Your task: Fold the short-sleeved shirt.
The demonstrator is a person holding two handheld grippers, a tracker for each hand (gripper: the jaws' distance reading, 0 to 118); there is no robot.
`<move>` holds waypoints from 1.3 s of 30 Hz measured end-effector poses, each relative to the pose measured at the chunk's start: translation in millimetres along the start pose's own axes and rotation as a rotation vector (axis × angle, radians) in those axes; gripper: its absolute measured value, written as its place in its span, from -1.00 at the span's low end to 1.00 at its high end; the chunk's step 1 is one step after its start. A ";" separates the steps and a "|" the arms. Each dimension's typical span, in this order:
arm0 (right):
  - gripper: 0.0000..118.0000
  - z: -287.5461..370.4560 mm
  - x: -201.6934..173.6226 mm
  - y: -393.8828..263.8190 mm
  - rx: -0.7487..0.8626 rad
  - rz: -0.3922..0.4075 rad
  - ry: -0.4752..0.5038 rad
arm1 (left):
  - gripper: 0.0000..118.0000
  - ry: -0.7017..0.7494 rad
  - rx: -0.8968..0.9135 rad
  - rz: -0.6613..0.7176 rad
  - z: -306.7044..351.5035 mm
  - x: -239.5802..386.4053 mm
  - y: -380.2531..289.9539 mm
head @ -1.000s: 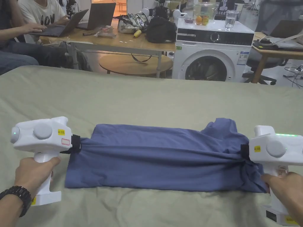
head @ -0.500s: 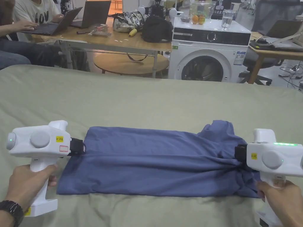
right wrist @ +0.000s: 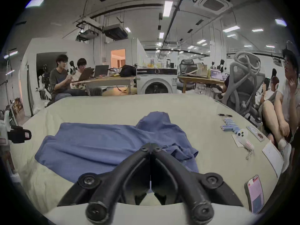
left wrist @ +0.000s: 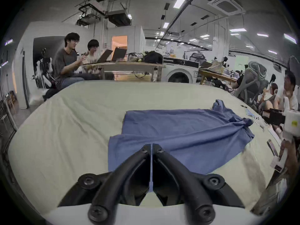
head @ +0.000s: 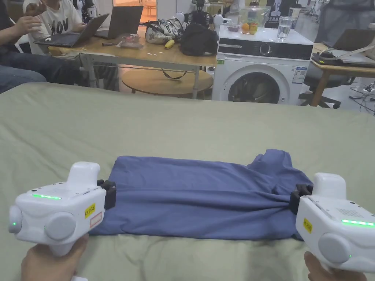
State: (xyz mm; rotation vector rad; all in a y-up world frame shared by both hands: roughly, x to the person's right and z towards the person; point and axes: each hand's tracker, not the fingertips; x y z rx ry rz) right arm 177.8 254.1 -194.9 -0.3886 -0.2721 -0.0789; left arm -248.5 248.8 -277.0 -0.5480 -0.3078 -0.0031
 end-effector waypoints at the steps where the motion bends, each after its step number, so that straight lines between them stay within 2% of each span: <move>1: -1.00 1.9 -0.8 -1.1 -0.003 -0.001 0.008 | -1.00 0.008 -0.011 0.005 1.4 -2.1 -1.6; 6: -1.00 4.3 1.0 -8.9 -0.037 -0.006 0.011 | -1.00 0.010 -0.191 0.131 -2.6 -39.2 -2.2; 7: -1.00 3.1 1.3 -9.6 -0.046 -0.001 0.005 | -0.92 0.026 -0.210 0.150 -6.2 -48.8 -2.8; 9: -1.00 1.0 5.1 -12.6 -0.064 0.001 0.002 | -0.54 0.030 -0.296 0.195 -17.2 -62.9 -3.2; 10: -1.00 -0.4 6.2 -13.8 -0.074 0.003 0.004 | -0.28 0.024 -0.327 0.219 -24.1 -71.4 -3.1; 11: -1.00 -1.5 6.3 -14.8 -0.080 0.006 0.004 | -0.13 0.015 -0.351 0.235 -30.3 -77.7 -3.4; 13: -1.00 -3.4 8.0 -18.0 -0.094 0.015 0.000 | -0.04 0.022 -0.407 0.258 -42.5 -78.4 -4.2; 18: -1.00 -6.6 13.4 -23.9 -0.126 0.016 -0.007 | -0.08 0.069 -0.587 0.219 -79.5 -66.0 -21.3; 21: -1.00 -6.9 22.7 -25.5 -0.155 0.015 -0.011 | -0.64 0.121 -0.529 0.152 -71.7 -44.9 -20.4; 22: -1.00 -7.2 27.9 -25.0 -0.169 0.016 -0.012 | -0.73 0.130 -0.522 0.122 -70.3 -40.2 -20.6; 23: -1.00 -7.5 32.6 -23.7 -0.184 0.017 -0.012 | -0.73 0.106 -0.514 0.082 -69.5 -37.3 -20.7; 24: -1.00 -8.6 41.2 -22.1 -0.195 0.016 -0.010 | -0.93 0.096 -0.507 0.051 -72.7 -48.3 -17.2; 25: -0.91 -10.4 49.2 -20.7 -0.212 0.022 -0.020 | -0.94 0.094 -0.498 0.060 -69.6 -50.9 -16.9; 26: -0.69 -13.8 57.1 -18.3 -0.249 0.038 -0.039 | -0.95 0.048 -0.481 0.092 -66.8 -55.4 -15.9; 28: -0.14 -23.7 75.3 -12.0 -0.328 0.039 -0.031 | -0.95 0.044 -0.462 0.128 -56.4 -61.4 -17.1; 29: 0.00 -27.2 83.8 -10.4 -0.342 0.019 -0.011 | -0.95 0.039 -0.453 0.121 -53.6 -61.8 -16.9; 33: 0.02 -42.4 97.7 -6.8 -0.387 0.020 -0.013 | -0.95 0.039 -0.404 0.125 -43.7 -63.7 -12.0; 36: 0.02 -57.9 95.1 -10.9 -0.426 -0.010 0.028 | -0.95 0.036 -0.400 0.129 -42.4 -63.7 -10.2; 39: -0.04 -83.3 88.2 -24.6 -0.490 0.033 0.006 | -0.95 0.038 -0.401 0.117 -43.2 -61.3 -11.2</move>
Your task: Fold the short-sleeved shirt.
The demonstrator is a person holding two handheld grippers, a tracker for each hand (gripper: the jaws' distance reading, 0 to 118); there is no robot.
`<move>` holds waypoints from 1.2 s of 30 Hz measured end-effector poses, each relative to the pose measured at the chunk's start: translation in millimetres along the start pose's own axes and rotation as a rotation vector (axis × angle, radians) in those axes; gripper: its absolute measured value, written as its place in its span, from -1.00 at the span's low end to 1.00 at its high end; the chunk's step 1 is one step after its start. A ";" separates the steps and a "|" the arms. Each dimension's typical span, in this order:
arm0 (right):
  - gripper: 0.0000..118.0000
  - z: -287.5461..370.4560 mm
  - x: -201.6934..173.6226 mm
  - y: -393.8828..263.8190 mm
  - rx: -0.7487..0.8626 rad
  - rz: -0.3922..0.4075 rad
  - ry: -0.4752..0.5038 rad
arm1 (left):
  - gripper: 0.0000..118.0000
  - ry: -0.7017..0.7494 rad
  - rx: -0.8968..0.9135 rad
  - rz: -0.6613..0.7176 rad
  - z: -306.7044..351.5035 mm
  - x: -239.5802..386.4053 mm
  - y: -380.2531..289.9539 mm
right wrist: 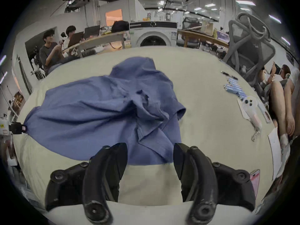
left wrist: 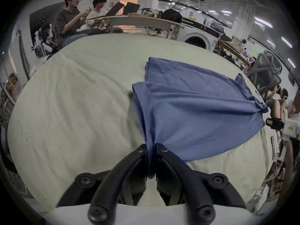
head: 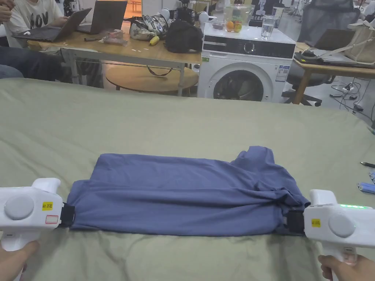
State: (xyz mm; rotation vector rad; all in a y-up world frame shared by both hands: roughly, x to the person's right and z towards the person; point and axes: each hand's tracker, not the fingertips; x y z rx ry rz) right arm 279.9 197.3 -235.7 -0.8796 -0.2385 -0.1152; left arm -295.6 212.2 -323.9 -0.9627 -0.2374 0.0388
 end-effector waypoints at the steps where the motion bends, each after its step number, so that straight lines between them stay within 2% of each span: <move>1: -0.18 -12.2 0.2 -0.4 -0.038 0.005 -0.006 | -0.95 0.000 -0.001 -0.001 -0.3 -0.9 -0.9; 2: -0.20 -21.5 1.9 -2.0 -0.069 -0.009 0.002 | -0.95 -0.001 -0.003 0.000 -0.8 -1.2 -1.5; 3: -0.33 -30.7 3.7 -4.9 -0.100 -0.027 0.011 | -0.95 -0.004 -0.004 0.002 -1.1 -1.8 -2.5; 4: -0.81 -33.8 2.4 -8.7 -0.079 -0.030 0.012 | -0.95 -0.006 -0.003 0.005 -1.2 -2.2 -3.4; 5: -0.89 -27.6 0.2 -12.0 -0.037 -0.031 0.005 | -0.95 -0.009 -0.003 0.008 -2.3 -3.7 -2.9; 6: -0.90 -23.1 -3.3 -12.5 -0.021 -0.019 0.002 | -0.95 -0.011 -0.004 0.009 -2.3 -3.7 -3.2; 8: -0.94 -19.2 -7.7 -15.7 -0.007 0.010 0.065 | -0.95 -0.012 0.005 0.004 -2.3 -2.9 -4.4; 9: -0.96 -19.2 -12.5 -17.1 -0.013 0.032 0.009 | -0.95 -0.009 0.004 0.002 -3.6 -2.7 -4.1; 10: -0.97 -18.2 -14.4 -17.5 -0.009 0.044 0.016 | -0.95 -0.008 0.008 -0.001 -3.7 -2.2 -4.3; 12: -0.98 -11.7 -10.7 -17.1 0.006 0.038 0.016 | -0.95 -0.007 0.022 -0.002 -0.1 -1.9 -4.5; 14: -0.98 3.0 -6.4 -14.9 0.056 -0.005 0.034 | -0.95 -0.018 0.052 0.002 7.6 -2.2 -2.9; 23: -0.98 82.6 -3.7 17.3 0.161 0.037 0.020 | -0.95 -0.060 0.194 0.013 67.3 -4.9 16.9; 27: -0.98 98.7 0.7 7.1 0.141 0.045 0.025 | -0.95 -0.072 0.196 0.018 79.6 -9.0 3.7; 32: -0.98 98.6 -3.5 -35.6 0.078 0.085 0.005 | -0.95 -0.066 0.151 0.006 76.2 -11.7 -31.0; 36: -0.97 93.8 -6.6 -76.9 -0.003 0.118 -0.058 | -0.95 -0.080 0.112 0.029 68.2 -15.8 -59.3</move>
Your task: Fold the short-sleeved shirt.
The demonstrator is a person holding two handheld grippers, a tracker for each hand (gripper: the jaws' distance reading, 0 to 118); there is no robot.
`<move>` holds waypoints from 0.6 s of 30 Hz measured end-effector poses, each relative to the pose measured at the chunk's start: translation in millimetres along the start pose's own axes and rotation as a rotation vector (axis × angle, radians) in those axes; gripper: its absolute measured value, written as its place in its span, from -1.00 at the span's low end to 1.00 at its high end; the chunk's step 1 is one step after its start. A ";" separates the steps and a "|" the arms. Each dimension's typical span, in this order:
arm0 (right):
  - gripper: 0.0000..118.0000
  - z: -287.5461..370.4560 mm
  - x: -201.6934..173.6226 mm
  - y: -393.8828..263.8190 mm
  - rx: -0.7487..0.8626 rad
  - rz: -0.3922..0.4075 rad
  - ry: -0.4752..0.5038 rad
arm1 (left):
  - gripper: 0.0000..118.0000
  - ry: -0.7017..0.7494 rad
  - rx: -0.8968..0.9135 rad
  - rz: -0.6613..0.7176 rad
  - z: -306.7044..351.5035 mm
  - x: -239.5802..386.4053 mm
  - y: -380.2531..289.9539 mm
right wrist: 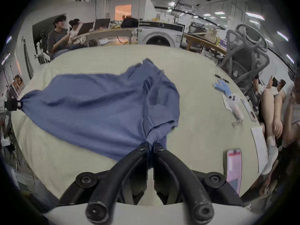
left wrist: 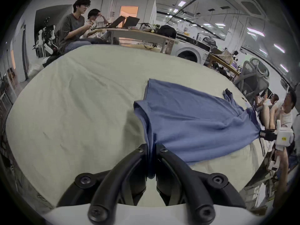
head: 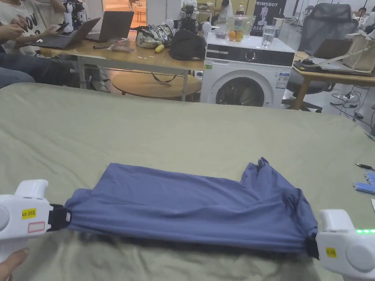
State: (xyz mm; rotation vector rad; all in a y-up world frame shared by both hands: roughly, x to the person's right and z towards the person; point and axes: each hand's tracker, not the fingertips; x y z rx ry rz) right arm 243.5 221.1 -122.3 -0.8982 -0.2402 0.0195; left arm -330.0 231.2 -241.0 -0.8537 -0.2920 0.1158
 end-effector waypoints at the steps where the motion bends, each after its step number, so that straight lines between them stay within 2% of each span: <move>1: -0.97 -2.1 -2.5 -8.7 -0.020 0.017 -0.016 | -0.95 0.000 -0.013 -0.002 -1.9 -0.1 -7.0; 8: -0.93 -31.4 -2.8 -35.7 -0.047 -0.012 0.007 | -0.95 0.021 -0.095 -0.016 -29.4 -4.3 -36.2; 9: -0.89 -31.5 -3.3 -36.0 -0.038 -0.012 0.001 | -0.95 0.020 -0.099 -0.018 -34.2 -5.0 -39.0; 11: -0.64 -28.0 -2.6 -31.7 -0.026 -0.029 -0.003 | -0.95 0.019 -0.091 -0.010 -36.3 -6.0 -40.4; 12: -0.44 -23.0 -5.2 -27.7 -0.030 -0.040 -0.010 | -0.86 0.017 -0.080 0.002 -34.6 -5.5 -38.5; 13: -0.26 -17.2 -6.1 -23.0 -0.026 -0.055 -0.020 | -0.66 0.019 -0.078 0.008 -31.8 -3.4 -35.7; 15: -0.22 -2.4 -9.5 -14.2 0.057 -0.083 -0.027 | -0.41 0.032 -0.067 0.004 -30.9 2.8 -30.0; 18: -0.22 17.5 -22.5 4.1 0.173 -0.088 -0.037 | -0.38 0.022 0.026 -0.016 -16.9 16.5 -18.9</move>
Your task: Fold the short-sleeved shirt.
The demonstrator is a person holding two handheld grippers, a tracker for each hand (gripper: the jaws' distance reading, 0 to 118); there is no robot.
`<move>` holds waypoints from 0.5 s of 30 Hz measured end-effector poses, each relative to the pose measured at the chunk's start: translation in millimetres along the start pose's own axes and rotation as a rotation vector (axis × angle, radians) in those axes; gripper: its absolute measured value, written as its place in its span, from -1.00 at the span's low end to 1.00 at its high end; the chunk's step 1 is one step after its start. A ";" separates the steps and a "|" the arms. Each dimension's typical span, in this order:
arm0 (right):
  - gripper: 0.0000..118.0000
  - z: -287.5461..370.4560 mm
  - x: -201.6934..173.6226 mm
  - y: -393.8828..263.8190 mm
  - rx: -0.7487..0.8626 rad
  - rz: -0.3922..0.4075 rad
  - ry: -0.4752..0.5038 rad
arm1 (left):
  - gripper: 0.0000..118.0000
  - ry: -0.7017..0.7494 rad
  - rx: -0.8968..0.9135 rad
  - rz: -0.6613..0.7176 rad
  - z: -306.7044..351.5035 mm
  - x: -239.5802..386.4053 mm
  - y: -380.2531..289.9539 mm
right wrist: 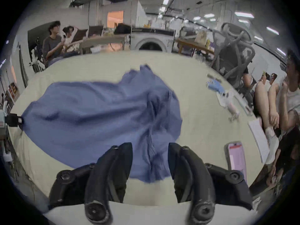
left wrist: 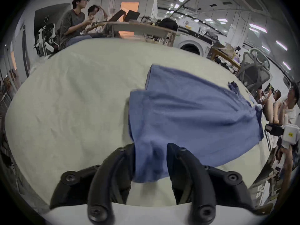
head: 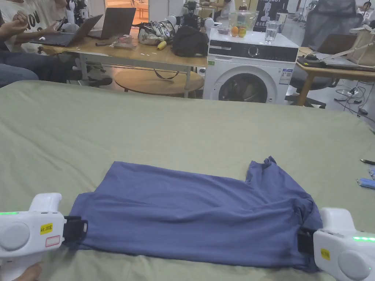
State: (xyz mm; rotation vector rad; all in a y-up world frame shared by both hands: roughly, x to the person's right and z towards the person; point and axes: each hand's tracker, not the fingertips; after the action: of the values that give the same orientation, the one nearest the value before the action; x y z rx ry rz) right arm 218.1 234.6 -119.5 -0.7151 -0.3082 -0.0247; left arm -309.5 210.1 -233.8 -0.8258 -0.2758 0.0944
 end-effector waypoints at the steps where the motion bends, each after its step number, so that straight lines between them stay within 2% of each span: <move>1: -0.22 4.4 -7.0 6.2 0.050 -0.018 0.001 | -0.38 -0.004 0.045 -0.005 3.4 6.2 4.8; 3: -0.24 8.4 -19.3 14.7 0.127 -0.032 0.005 | -0.38 -0.002 0.127 -0.025 9.1 17.5 10.7; 4: -0.32 10.0 -26.6 18.4 0.168 -0.046 0.000 | -0.38 0.002 0.172 -0.040 11.3 24.9 13.9; 5: -0.48 11.3 -32.5 21.2 0.201 -0.058 0.003 | -0.38 0.006 0.213 -0.053 12.8 31.4 15.9; 7: -0.96 11.4 -46.5 26.7 0.269 -0.079 0.020 | -0.41 0.024 0.301 -0.097 18.3 47.3 18.7; 8: -1.00 11.7 -52.5 29.5 0.295 -0.083 0.028 | -0.54 0.043 0.340 -0.114 20.1 54.8 19.8; 10: -1.00 9.3 -65.5 34.9 0.352 -0.087 0.017 | -1.00 0.086 0.444 -0.138 22.1 66.4 20.7; 14: -1.00 4.8 -80.4 42.1 0.407 -0.081 0.037 | -1.00 0.139 0.522 -0.120 17.0 72.7 27.8; 15: -1.00 2.7 -84.6 45.3 0.407 -0.070 0.033 | -1.00 0.112 0.522 -0.119 14.9 71.9 34.6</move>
State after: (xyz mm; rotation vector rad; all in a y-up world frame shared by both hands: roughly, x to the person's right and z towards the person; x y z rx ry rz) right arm 142.4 263.6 -170.8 -0.3002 -0.2955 -0.0389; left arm -243.8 257.8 -235.0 -0.2936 -0.1814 0.0063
